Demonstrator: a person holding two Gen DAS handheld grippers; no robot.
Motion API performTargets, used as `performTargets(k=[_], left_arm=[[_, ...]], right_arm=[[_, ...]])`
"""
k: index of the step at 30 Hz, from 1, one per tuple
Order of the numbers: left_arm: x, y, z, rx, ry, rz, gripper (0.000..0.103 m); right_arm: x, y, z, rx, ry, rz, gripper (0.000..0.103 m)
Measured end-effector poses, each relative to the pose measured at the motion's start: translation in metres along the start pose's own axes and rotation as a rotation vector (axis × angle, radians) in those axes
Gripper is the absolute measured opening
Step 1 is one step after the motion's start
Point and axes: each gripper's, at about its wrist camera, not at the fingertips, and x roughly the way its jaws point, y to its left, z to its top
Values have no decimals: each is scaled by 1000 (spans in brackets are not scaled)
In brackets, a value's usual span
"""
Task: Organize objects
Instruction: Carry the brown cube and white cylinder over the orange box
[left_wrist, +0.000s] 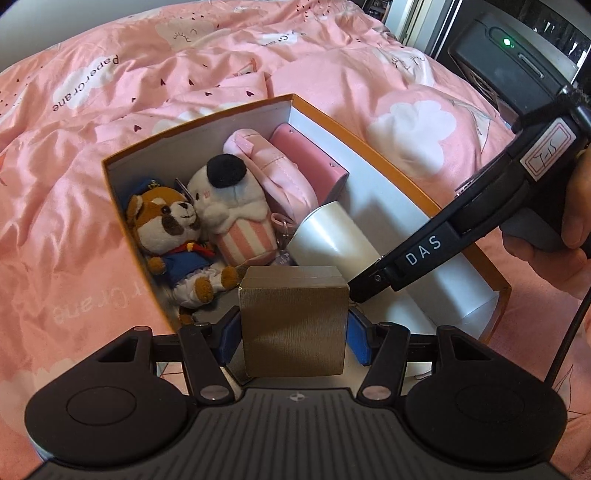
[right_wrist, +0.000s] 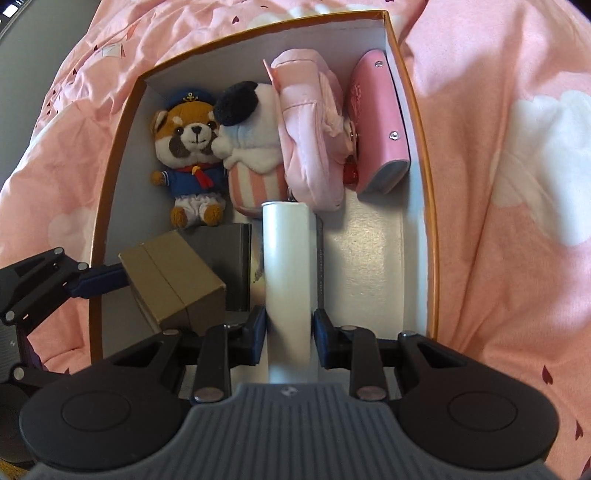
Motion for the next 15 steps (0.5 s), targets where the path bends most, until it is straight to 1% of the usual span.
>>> performTargets(k=[6, 12, 14, 15], left_arm=[[15, -6, 4, 48, 32, 14, 67], [23, -13, 8, 107, 33, 61, 67], [23, -13, 10, 117, 33, 61, 67], [24, -13, 10, 116, 34, 59, 67]], right_arm=[[0, 1, -2, -2, 9, -16, 28], [-5, 10, -8, -52, -1, -97, 28], [-7, 13, -9, -71, -4, -120, 28], [-9, 15, -11, -89, -13, -140, 31]])
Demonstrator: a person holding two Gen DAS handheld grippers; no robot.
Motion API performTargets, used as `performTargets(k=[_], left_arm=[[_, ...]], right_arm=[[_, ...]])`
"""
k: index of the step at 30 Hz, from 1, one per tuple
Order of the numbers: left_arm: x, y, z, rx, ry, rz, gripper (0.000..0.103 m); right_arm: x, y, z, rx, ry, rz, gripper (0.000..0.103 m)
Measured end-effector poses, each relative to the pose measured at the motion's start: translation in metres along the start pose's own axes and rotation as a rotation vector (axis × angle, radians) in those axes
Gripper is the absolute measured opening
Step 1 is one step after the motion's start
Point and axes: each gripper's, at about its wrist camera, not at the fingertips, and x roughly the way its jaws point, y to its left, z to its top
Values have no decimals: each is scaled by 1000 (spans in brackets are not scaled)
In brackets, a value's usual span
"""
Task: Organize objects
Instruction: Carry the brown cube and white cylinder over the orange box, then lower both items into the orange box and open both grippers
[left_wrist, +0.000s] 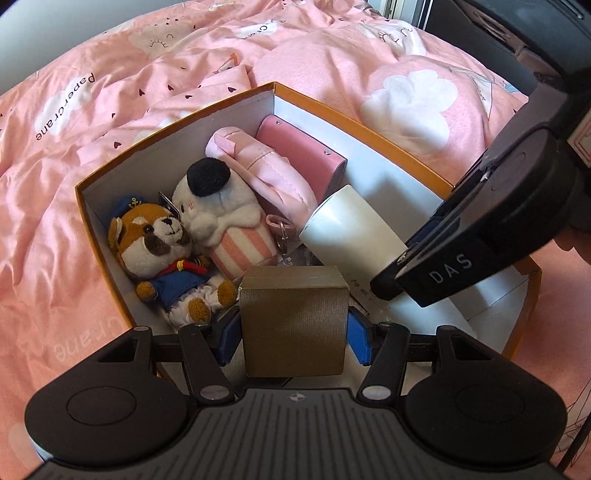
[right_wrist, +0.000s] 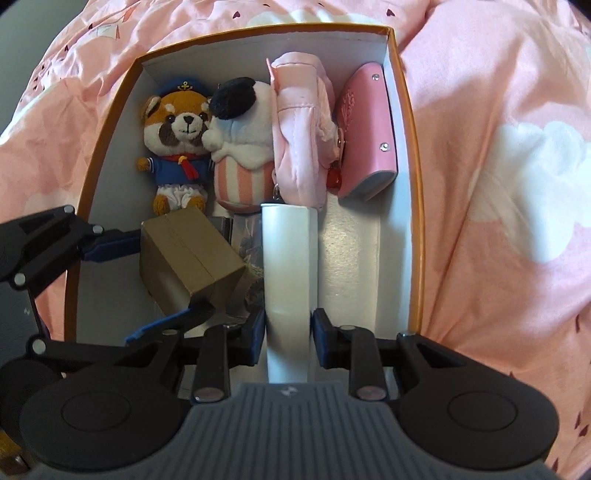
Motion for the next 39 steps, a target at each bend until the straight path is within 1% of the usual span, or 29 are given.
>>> performTargets(k=[1, 2, 3, 4, 5, 7, 8, 10, 14, 16, 18, 21, 23, 25, 27, 29, 31, 32, 33, 37, 39], left_arm=[[1, 1, 0, -4, 6, 0, 67], [2, 1, 0, -4, 8, 5, 67], [2, 1, 0, 2, 5, 11, 67], [2, 0, 0, 7, 3, 16, 67], [2, 0, 0, 7, 2, 19, 67], [1, 2, 0, -2, 1, 17, 67], [1, 3, 0, -8, 0, 13, 67], [-1, 4, 0, -6, -3, 10, 67], [-5, 4, -2, 8, -8, -9, 67], [-7, 3, -3, 19, -14, -18, 67], [-9, 2, -4, 24, -19, -15, 67], [-12, 2, -8, 30, -21, -24, 67], [-14, 2, -10, 38, -16, -42, 67], [-16, 2, -12, 49, -9, -60, 67], [-17, 2, -13, 59, -1, -77, 67], [-18, 2, -13, 63, 11, -96, 67], [-19, 1, -15, 59, 25, -109, 67], [-20, 1, -15, 49, 34, -116, 67], [-20, 1, -15, 36, 46, -125, 67], [-14, -1, -12, -43, 129, -161, 67], [-10, -4, -10, -79, 156, -163, 67]], right_arm=[[-3, 1, -1, -25, -17, -45, 34], [-7, 3, -1, -54, -37, -92, 35], [-9, 2, -2, -72, -45, -112, 34], [-10, -2, -1, -74, -36, -104, 32], [-10, -5, -1, -70, -26, -99, 32], [-13, -4, -2, -113, -37, -120, 28], [-12, 1, -1, -146, -45, -134, 28], [-13, 9, -5, -234, -53, -124, 28], [0, 27, -12, -437, 18, -107, 29], [6, 32, -16, -485, 39, -126, 29], [13, 37, -20, -530, 48, -123, 29], [24, 44, -25, -609, 49, -145, 29], [31, 47, -29, -666, 39, -176, 29], [36, 48, -32, -707, 19, -201, 35], [38, 47, -32, -718, 4, -202, 34], [40, 42, -26, -670, 8, -177, 34], [40, 39, -23, -644, 4, -171, 33], [39, 38, -23, -642, -2, -169, 32], [37, 38, -24, -643, -8, -161, 28], [17, 33, -23, -587, -69, -148, 29], [6, 30, -23, -564, -104, -139, 29]])
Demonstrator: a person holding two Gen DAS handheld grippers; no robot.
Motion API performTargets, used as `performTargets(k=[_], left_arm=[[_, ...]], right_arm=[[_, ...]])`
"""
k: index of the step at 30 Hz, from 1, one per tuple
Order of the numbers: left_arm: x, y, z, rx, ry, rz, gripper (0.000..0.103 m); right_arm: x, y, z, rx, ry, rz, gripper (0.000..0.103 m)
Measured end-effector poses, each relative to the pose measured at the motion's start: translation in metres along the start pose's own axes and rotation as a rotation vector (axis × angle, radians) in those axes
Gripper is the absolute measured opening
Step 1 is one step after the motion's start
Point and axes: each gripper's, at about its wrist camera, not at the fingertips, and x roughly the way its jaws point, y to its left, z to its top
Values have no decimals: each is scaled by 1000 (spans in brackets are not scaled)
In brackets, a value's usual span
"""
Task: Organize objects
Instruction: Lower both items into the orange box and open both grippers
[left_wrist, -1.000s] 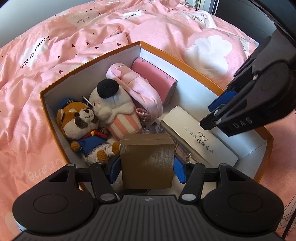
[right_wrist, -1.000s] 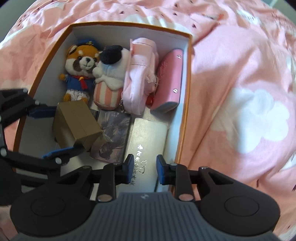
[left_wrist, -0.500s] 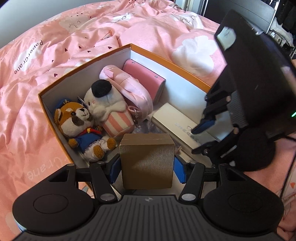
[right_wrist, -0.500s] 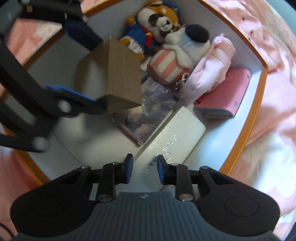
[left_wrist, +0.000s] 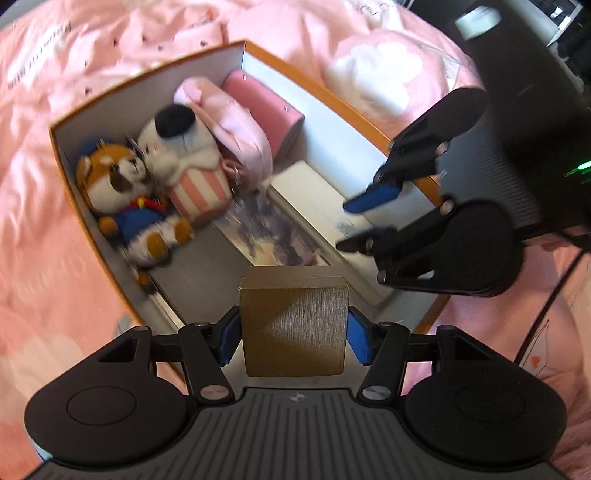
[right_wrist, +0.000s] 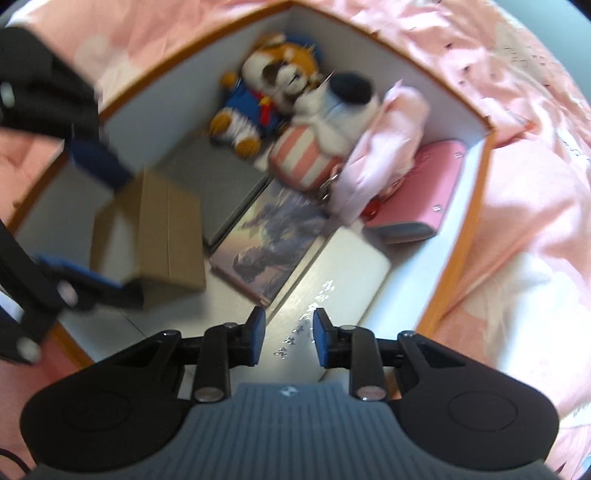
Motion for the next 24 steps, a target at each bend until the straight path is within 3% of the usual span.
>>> performTargets(k=[7, 12, 15, 19, 24], left_arm=[[11, -4, 16, -145, 69, 69, 67], [16, -10, 18, -195, 104, 20, 67], [29, -9, 18, -247, 129, 41, 67], [44, 1, 18, -357, 155, 17, 67], [55, 6, 18, -415, 169, 15, 67]], right_arm=[[-24, -10, -2, 12, -86, -16, 28], [-29, -7, -20, 33, -121, -22, 28], [-30, -9, -23, 44, -137, -18, 28], [-31, -18, -32, 64, -160, -2, 28], [-21, -18, -29, 67, -168, 19, 29]])
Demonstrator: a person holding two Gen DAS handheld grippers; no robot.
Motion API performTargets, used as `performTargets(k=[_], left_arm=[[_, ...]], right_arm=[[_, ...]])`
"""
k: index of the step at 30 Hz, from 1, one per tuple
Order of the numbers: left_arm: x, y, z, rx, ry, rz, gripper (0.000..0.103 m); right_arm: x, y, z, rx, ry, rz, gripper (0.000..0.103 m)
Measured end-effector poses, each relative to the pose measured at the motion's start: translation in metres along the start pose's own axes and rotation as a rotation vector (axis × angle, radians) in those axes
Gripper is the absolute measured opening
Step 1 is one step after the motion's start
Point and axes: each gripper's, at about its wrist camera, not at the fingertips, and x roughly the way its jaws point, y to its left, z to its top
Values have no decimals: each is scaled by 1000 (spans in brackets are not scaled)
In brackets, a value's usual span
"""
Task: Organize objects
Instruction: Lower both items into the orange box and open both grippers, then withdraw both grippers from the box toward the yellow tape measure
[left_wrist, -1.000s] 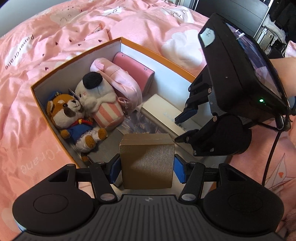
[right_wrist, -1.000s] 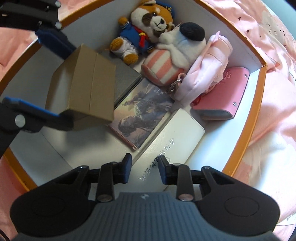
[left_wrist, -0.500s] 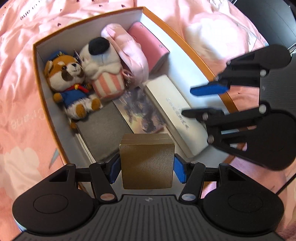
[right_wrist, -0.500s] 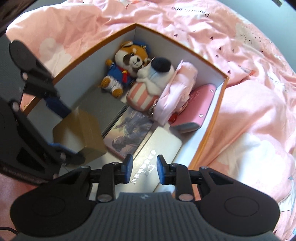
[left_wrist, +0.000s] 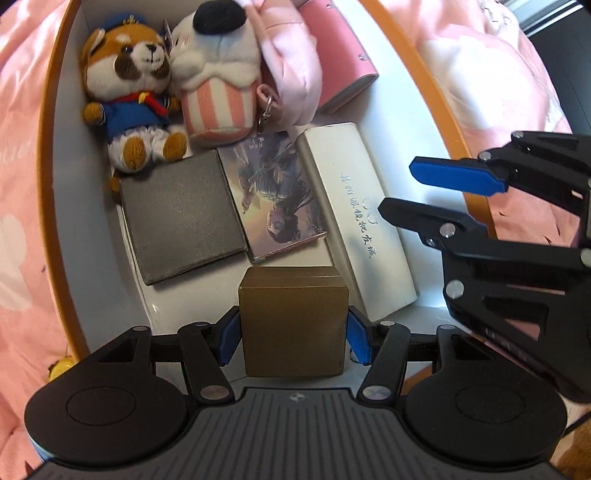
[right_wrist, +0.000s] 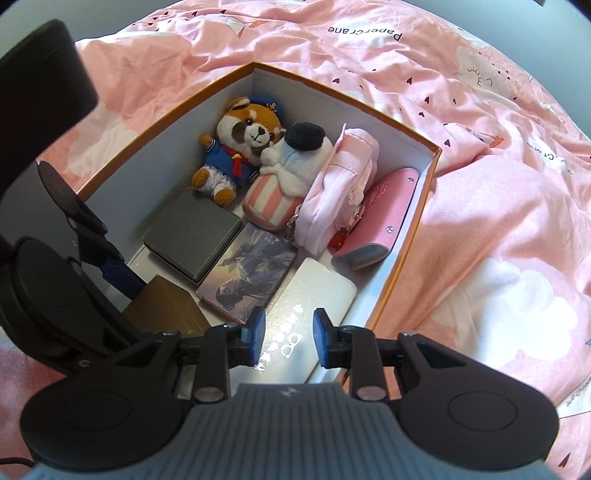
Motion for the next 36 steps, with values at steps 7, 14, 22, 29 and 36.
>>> performTargets(k=[7, 14, 22, 29, 36], left_arm=[[8, 10, -1, -38, 5, -47, 75], [5, 20, -4, -28, -30, -91, 51], [7, 33, -3, -67, -75, -102, 42], [-7, 40, -22, -27, -162, -25, 44], [-51, 43, -60, 45, -385, 46, 52]], right_arm=[[4, -5, -4, 17, -2, 5, 29], [6, -2, -5, 12, 0, 4, 30], [7, 0, -6, 12, 3, 5, 30], [4, 5, -7, 13, -2, 4, 31], [-10, 26, -10, 30, -67, -23, 31]])
